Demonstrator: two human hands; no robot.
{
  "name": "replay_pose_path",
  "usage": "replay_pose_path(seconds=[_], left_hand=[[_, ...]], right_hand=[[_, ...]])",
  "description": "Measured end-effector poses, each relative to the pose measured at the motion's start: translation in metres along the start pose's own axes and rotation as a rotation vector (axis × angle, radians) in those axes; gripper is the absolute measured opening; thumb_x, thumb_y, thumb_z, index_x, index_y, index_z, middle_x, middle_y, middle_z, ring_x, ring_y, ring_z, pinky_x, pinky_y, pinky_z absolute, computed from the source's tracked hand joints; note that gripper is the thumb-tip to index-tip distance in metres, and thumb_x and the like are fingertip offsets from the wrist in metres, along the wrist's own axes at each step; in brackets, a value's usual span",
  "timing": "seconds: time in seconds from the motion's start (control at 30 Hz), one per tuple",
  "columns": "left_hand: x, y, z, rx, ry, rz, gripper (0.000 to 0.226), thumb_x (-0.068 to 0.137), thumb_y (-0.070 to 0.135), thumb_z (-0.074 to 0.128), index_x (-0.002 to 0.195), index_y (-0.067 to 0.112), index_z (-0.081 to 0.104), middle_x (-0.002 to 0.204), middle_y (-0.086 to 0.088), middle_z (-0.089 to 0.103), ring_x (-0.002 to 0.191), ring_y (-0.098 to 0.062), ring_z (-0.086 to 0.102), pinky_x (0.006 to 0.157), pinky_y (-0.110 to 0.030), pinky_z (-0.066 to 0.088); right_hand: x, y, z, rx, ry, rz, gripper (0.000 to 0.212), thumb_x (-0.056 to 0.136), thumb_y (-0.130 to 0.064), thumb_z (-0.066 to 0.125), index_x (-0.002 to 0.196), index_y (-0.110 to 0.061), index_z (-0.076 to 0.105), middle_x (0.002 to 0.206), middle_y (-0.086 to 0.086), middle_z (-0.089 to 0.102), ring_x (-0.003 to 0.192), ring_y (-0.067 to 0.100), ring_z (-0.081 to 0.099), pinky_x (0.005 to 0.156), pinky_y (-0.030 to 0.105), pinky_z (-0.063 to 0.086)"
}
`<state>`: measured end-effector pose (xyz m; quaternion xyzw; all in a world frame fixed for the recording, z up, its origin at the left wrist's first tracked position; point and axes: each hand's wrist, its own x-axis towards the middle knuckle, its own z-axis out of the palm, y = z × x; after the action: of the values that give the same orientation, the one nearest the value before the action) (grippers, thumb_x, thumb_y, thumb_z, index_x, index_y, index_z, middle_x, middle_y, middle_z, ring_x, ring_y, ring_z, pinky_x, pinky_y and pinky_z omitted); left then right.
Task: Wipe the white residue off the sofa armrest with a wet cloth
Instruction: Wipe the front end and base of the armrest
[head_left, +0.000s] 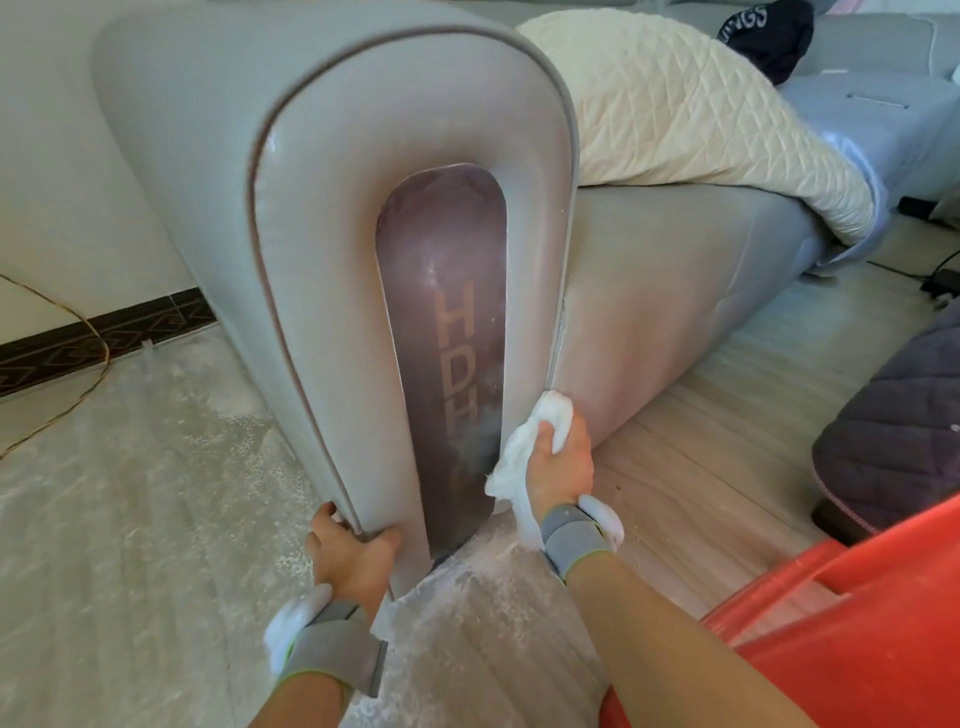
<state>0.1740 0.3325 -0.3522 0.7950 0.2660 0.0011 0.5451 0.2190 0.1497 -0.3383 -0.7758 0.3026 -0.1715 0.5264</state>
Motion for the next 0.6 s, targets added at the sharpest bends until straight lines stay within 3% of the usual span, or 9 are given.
replay_pose_path(seconds=[0.07,0.17,0.23,0.37,0.6], left_hand=[[0.000,0.002,0.002,0.009,0.003,-0.007,0.076,0.075,0.005,0.066,0.140,0.008,0.026,0.134,-0.018,0.034,0.115,-0.039,0.044,0.095,-0.045,0.042],[0.000,0.003,0.002,0.023,0.001,-0.009,0.076,0.075,0.004,0.065,0.140,0.007,0.025,0.135,-0.018,0.033,0.118,-0.040,0.042,0.098,-0.047,0.040],[0.000,0.003,0.001,0.027,-0.002,0.001,0.076,0.075,0.003,0.065,0.140,0.007,0.025,0.136,-0.018,0.032,0.119,-0.040,0.041,0.098,-0.047,0.039],[0.001,0.000,0.000,0.026,0.000,0.003,0.078,0.075,0.004,0.066,0.141,0.007,0.024,0.138,-0.016,0.031,0.120,-0.039,0.042,0.099,-0.047,0.040],[-0.001,-0.005,0.000,0.023,0.015,0.053,0.075,0.076,0.005,0.066,0.139,0.007,0.027,0.134,-0.017,0.036,0.110,-0.035,0.047,0.092,-0.043,0.043]], right_hand=[[0.004,0.012,0.000,-0.060,-0.098,0.119,0.035,0.097,-0.028,0.041,0.130,-0.018,0.046,0.130,0.008,0.053,0.117,0.031,0.051,0.098,0.031,0.038],[-0.004,0.044,-0.001,-0.326,-0.417,0.258,0.041,0.098,-0.027,0.038,0.136,-0.011,0.044,0.136,0.014,0.049,0.124,0.032,0.048,0.104,0.034,0.038],[-0.019,0.057,0.002,-0.347,-0.475,0.296,0.044,0.097,-0.024,0.042,0.138,-0.010,0.040,0.138,0.014,0.048,0.126,0.031,0.047,0.104,0.033,0.037],[-0.043,0.059,0.010,-0.110,-0.335,0.316,0.045,0.097,-0.019,0.044,0.140,-0.009,0.033,0.139,0.015,0.047,0.126,0.033,0.045,0.101,0.031,0.036],[-0.040,0.039,0.023,0.283,-0.084,0.280,0.041,0.095,-0.026,0.050,0.132,-0.010,0.040,0.124,0.013,0.054,0.111,0.026,0.051,0.091,0.025,0.035]])
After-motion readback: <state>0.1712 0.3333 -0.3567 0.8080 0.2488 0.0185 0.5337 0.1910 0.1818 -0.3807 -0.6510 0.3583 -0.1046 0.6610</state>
